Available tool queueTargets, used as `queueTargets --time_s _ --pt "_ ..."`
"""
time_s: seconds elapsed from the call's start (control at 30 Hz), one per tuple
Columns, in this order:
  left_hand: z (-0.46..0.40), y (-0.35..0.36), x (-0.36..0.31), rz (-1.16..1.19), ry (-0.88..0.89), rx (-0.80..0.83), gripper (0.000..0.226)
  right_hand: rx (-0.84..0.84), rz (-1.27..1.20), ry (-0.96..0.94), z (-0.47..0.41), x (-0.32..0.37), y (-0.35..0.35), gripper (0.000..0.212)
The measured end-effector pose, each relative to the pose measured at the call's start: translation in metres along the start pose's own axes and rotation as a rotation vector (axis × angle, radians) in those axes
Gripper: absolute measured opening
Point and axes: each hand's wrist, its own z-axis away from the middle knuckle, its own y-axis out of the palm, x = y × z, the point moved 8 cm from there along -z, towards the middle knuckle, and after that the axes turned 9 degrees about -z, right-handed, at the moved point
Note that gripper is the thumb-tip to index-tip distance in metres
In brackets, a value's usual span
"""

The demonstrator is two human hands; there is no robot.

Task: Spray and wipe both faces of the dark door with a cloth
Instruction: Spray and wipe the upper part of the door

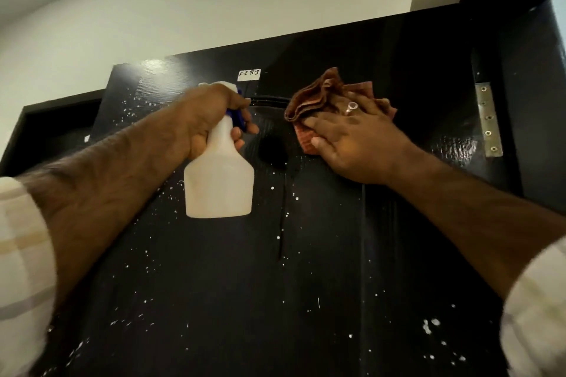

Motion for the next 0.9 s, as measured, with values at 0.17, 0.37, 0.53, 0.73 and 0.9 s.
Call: queueTargets --time_s 0.17,0.37,0.53,0.73,0.9 --pt "0.004 0.02 0.002 0.023 -0.007 0.058 0.024 -0.137 -0.037 0.255 0.08 -0.015 -0.006 0.062" --pt "0.0 0.014 0.017 0.001 -0.038 0.056 0.024 -0.241 -0.074 0.33 0.083 -0.004 0.003 0.06" --pt "-0.005 -0.019 0.031 -0.019 -0.045 -0.026 0.022 -0.051 -0.076 0.134 -0.001 0.02 0.006 0.06" --pt "-0.012 -0.075 0.05 -0.032 -0.076 -0.085 0.018 -0.006 -0.098 0.031 -0.079 0.065 0.011 0.058" --pt "-0.028 -0.131 0.065 -0.047 -0.058 -0.115 0.018 0.022 -0.112 0.015 -0.125 0.117 0.025 0.057"
